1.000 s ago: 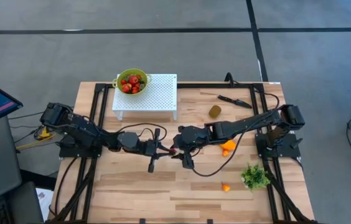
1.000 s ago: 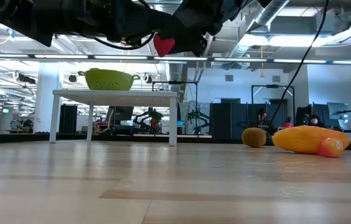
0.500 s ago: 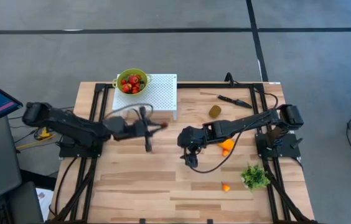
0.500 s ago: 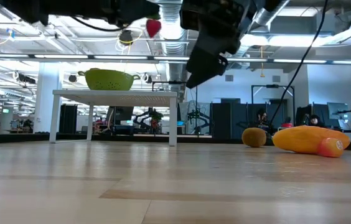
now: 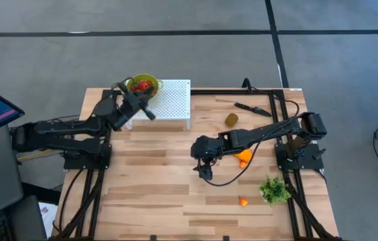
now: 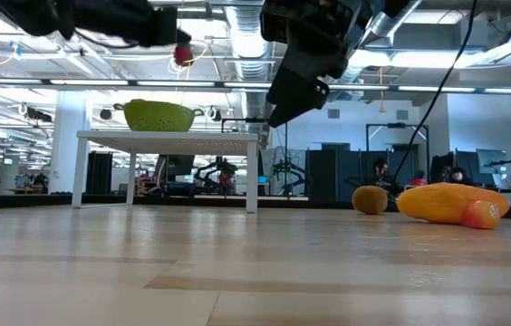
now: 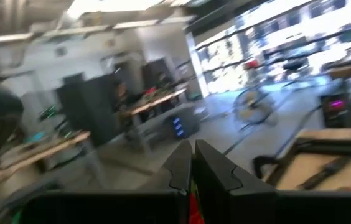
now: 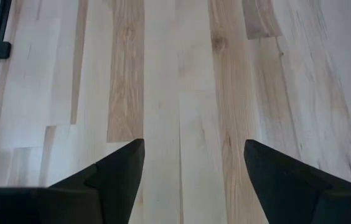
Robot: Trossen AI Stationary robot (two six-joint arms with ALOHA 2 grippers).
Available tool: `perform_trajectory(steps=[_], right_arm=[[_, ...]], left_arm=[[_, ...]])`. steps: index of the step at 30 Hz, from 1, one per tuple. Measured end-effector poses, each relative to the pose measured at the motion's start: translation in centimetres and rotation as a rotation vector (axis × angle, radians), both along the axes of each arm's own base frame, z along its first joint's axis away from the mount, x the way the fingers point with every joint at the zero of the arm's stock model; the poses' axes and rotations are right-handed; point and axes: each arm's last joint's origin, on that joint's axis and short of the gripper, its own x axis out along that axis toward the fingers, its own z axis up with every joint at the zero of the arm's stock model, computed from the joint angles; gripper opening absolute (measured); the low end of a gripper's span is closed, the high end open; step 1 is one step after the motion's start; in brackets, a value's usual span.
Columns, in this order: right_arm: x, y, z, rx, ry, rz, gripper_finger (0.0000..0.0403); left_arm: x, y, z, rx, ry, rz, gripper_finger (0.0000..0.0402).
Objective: Pick & Place Fruit
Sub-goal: Put the strawberry into the green strainer bowl on the shelf
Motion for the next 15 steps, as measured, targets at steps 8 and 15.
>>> perform_trajectory(steps=[8,15], right_arm=[[0.0,0.0,0.0,-0.001,0.001,0.001,0.0270],[0.0,0.0,0.0,-0.001,-0.003,0.002,0.0270]], left_arm=[[-1.6,3.4,-2.8,-0.120,-0.012,0.122,0.0007],[-2.3,4.0,-4.2,-0.167,-0.009,0.114,0.0007]])
